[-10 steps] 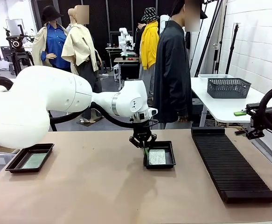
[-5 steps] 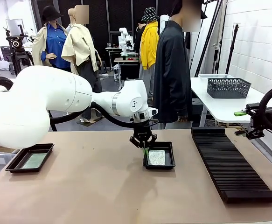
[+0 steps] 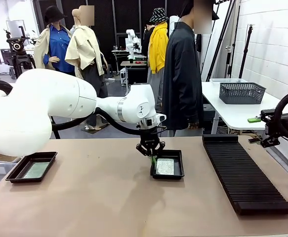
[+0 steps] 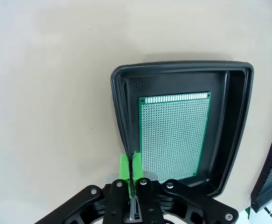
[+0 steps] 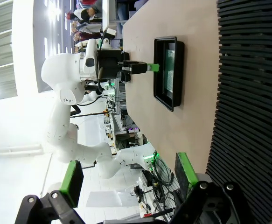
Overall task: Inspect and transfer BCBs to ESD trays.
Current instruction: Pick up the ESD tray and place it on the left side of the table.
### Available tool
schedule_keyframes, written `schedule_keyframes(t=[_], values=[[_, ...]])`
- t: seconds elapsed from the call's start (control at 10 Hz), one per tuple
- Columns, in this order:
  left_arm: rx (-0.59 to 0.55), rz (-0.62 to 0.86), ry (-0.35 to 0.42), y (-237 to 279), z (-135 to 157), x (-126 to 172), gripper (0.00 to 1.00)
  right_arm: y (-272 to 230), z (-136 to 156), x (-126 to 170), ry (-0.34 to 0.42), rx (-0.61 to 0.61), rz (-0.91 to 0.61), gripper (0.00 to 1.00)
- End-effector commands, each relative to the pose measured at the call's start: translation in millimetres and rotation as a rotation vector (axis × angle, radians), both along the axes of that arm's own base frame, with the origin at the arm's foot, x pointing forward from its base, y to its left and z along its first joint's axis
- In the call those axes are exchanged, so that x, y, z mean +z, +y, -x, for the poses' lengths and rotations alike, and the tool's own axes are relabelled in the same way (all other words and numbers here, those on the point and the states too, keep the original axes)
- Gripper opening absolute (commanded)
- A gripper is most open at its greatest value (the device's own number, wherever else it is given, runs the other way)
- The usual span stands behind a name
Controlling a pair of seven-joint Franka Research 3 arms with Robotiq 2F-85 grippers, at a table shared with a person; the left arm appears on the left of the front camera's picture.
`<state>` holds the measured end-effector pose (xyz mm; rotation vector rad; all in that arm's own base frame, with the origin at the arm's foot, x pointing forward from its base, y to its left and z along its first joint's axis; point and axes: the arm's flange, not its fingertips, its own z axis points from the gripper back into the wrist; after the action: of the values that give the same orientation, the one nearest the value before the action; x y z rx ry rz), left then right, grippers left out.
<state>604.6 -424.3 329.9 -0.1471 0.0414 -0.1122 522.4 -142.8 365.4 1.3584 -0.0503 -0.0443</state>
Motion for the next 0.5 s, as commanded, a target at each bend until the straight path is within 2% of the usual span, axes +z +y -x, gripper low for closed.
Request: schedule_keyframes(t=[0.0, 0.4], values=[[-0.023, 0.022, -0.025, 40, 12, 5, 0.00, 4, 4, 0, 0.000, -0.012, 0.011, 1.00], [-0.073, 0.033, -0.033, 95, 29, 1, 0.00, 4, 4, 0, 0.000, -0.012, 0.011, 1.00]])
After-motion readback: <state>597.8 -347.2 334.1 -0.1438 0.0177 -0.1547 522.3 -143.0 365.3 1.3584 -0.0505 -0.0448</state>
